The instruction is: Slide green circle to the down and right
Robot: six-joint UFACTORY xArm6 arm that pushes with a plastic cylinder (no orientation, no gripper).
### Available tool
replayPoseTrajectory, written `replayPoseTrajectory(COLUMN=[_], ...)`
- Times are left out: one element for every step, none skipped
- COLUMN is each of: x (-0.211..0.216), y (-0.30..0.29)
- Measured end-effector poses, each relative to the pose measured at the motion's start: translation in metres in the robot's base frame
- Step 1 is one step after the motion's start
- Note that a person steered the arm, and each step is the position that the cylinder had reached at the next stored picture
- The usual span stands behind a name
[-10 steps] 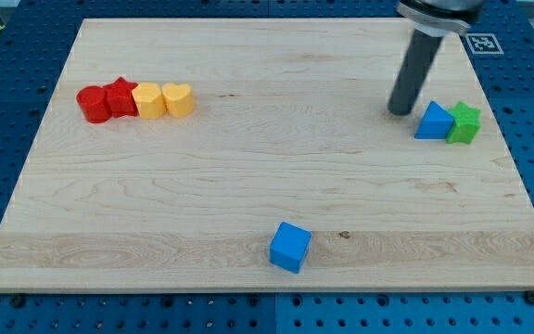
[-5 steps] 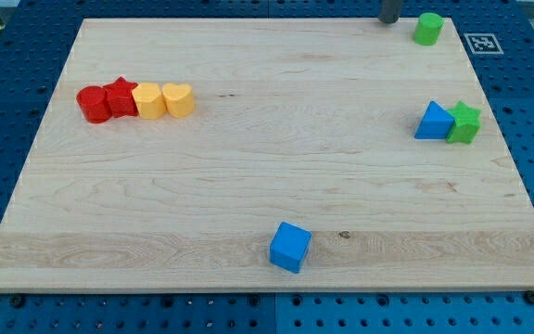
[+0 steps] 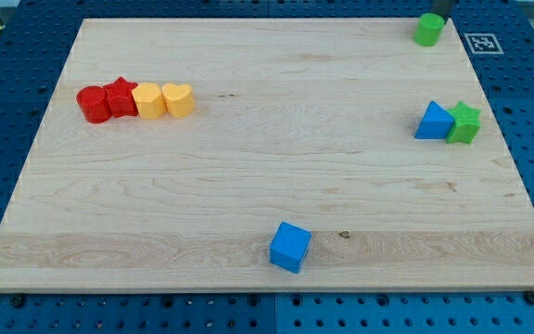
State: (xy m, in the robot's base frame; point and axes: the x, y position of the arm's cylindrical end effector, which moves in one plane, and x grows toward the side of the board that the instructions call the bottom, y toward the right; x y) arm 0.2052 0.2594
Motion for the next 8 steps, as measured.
replayPoseTrajectory(x=[0.02,0.041,0.06,0.082,0.102,0.122,0.138,0.155], y=[-0.012,-0.024,-0.039,-0.047,-0.054,-0.062,-0.068,-0.074])
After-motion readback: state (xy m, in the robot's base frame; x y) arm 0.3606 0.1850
